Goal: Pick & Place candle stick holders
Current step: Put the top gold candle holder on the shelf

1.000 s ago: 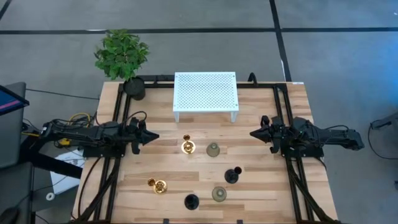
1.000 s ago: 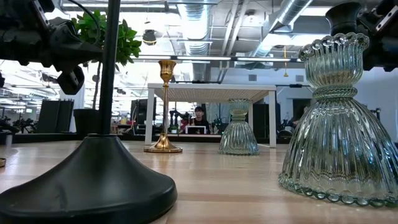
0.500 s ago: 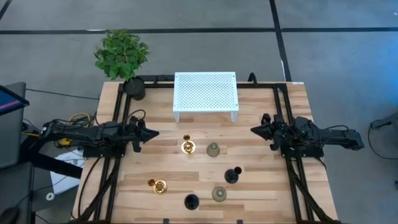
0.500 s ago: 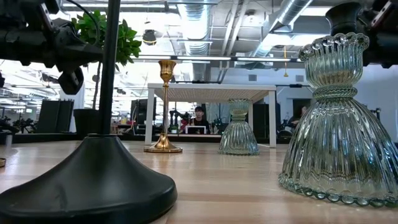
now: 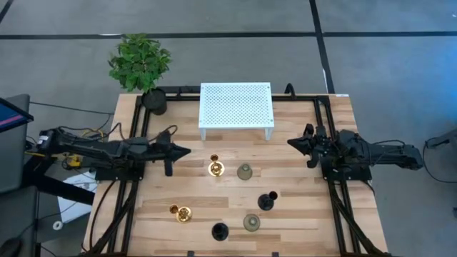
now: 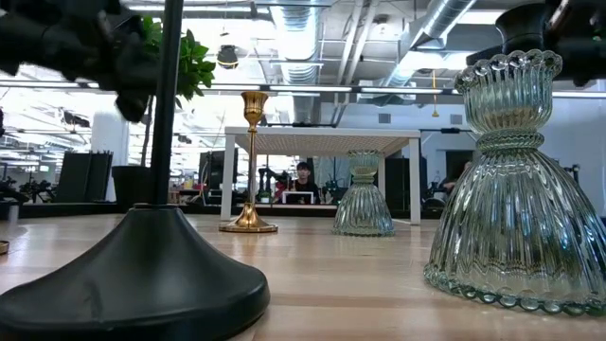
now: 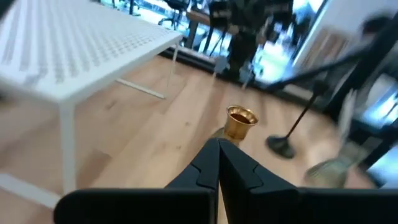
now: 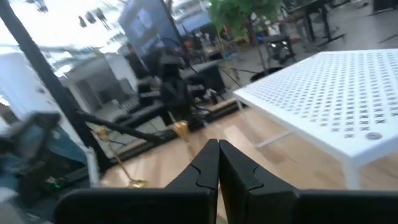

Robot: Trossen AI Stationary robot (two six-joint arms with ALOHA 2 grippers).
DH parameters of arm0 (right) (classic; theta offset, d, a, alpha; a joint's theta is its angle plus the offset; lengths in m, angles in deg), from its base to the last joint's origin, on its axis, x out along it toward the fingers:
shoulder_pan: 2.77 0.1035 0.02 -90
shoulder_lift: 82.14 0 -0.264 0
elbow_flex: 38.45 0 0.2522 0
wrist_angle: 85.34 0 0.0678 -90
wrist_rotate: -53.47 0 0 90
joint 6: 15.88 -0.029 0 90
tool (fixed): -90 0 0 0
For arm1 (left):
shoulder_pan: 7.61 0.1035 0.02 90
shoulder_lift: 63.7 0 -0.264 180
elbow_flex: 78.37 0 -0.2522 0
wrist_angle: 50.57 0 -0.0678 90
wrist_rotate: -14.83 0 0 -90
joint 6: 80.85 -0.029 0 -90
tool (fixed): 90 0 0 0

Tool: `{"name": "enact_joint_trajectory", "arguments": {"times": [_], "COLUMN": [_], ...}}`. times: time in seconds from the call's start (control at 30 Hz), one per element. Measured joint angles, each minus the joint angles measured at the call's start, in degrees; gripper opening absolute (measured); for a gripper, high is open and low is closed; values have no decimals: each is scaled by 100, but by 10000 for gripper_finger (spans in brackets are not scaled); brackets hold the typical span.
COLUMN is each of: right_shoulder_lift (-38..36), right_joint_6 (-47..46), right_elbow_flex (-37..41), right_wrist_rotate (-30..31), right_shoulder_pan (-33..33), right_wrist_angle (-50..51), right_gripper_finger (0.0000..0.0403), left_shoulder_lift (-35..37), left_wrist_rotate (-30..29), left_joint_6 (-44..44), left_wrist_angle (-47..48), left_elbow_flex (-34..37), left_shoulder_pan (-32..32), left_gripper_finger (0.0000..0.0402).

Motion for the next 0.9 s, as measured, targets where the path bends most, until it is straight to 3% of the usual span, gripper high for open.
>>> {"name": "enact_joint_trajectory", "arguments": {"times": [0.17, 0.4, 0.63, 0.9], "right_shoulder_lift": [664, 1583, 2133, 2369], "right_joint_6": [8, 309, 859, 907], "right_elbow_flex": [-511, -1156, -1902, -2250], "right_wrist_rotate": [93, 447, 554, 555], "right_shoulder_pan": [0, 0, 0, -4], "right_wrist_angle": [676, 994, 1143, 1355], "right_gripper_finger": [0, 0, 0, 0], "left_shoulder_lift": [-1176, -2387, -3008, -3437], "left_wrist_rotate": [0, 5, 675, 734], "left_joint_6": [-783, -734, -848, -946], "left_wrist_angle": [-37, -110, -1277, -1429], "left_elbow_flex": [-380, -377, -375, -372], "left_shoulder_pan": [-149, -200, -205, -200], "left_gripper_finger": [3, 3, 4, 5]}}
